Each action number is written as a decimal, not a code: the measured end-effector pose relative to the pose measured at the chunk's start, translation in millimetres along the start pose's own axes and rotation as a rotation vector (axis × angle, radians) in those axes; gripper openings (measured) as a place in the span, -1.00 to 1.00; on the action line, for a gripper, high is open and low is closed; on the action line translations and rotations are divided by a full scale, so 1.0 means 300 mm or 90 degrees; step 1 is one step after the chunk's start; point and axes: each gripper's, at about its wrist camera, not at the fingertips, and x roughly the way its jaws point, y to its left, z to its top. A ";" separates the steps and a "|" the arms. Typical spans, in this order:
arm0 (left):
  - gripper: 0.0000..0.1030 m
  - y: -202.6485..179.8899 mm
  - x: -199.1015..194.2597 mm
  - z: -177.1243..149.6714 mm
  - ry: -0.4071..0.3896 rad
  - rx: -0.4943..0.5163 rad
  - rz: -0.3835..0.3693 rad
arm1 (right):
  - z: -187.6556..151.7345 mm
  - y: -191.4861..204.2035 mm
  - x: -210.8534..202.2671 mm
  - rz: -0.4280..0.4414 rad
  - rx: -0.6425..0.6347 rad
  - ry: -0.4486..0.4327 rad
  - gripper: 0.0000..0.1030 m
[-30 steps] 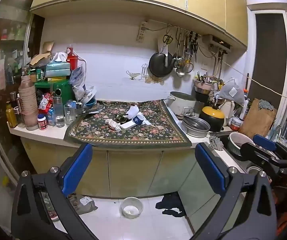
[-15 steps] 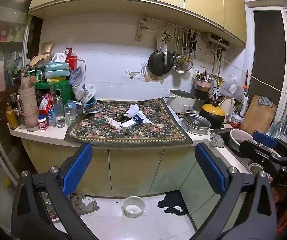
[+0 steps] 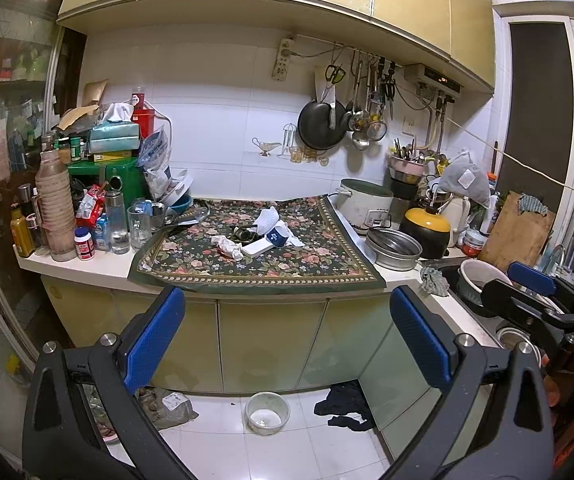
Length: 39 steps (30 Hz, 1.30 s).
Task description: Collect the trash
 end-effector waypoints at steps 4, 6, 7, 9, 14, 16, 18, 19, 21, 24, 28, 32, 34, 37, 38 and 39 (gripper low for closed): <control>1.00 0.006 0.013 0.002 0.003 -0.005 -0.002 | 0.002 -0.005 0.000 0.001 0.000 0.000 1.00; 1.00 0.012 0.019 0.001 0.003 -0.006 -0.002 | 0.001 -0.003 0.000 0.000 0.000 0.000 0.99; 1.00 0.014 0.021 0.001 0.003 -0.005 -0.002 | 0.002 -0.005 0.003 0.000 0.000 0.000 0.99; 1.00 0.019 0.027 -0.001 0.004 -0.004 -0.001 | 0.003 -0.004 0.004 0.000 0.000 0.000 0.99; 1.00 0.029 0.025 -0.001 0.003 -0.005 -0.006 | 0.004 -0.008 0.005 0.001 0.003 -0.002 0.99; 1.00 0.036 0.028 -0.003 0.002 -0.005 -0.007 | 0.007 -0.013 0.006 0.001 0.004 -0.002 1.00; 1.00 0.045 0.030 -0.005 0.002 -0.006 -0.010 | 0.009 -0.015 0.009 0.002 0.004 -0.002 1.00; 1.00 0.049 0.031 -0.006 0.002 -0.006 -0.012 | 0.010 -0.015 0.010 0.002 0.005 -0.002 1.00; 1.00 0.021 0.029 0.017 0.001 -0.005 -0.010 | 0.010 -0.016 0.011 0.002 0.004 -0.002 0.99; 1.00 0.027 0.036 0.019 0.002 -0.005 -0.012 | 0.015 -0.015 0.015 0.003 0.003 -0.002 1.00; 1.00 0.020 0.033 0.020 0.003 -0.007 -0.014 | 0.042 -0.027 0.028 0.004 0.005 0.000 1.00; 1.00 0.016 0.033 0.020 0.001 -0.004 -0.013 | 0.047 -0.022 0.035 0.003 0.005 -0.001 0.99; 1.00 0.009 0.033 0.023 0.000 -0.003 -0.015 | 0.048 -0.022 0.035 0.003 0.005 0.000 0.99; 1.00 0.005 0.036 0.027 0.000 -0.002 -0.014 | 0.048 -0.023 0.037 0.002 0.005 -0.001 0.99; 1.00 0.003 0.038 0.029 0.000 -0.002 -0.014 | 0.046 -0.023 0.035 0.003 0.005 -0.001 0.99; 1.00 0.000 0.039 0.031 -0.001 -0.003 -0.014 | 0.047 -0.024 0.036 0.004 0.005 -0.001 1.00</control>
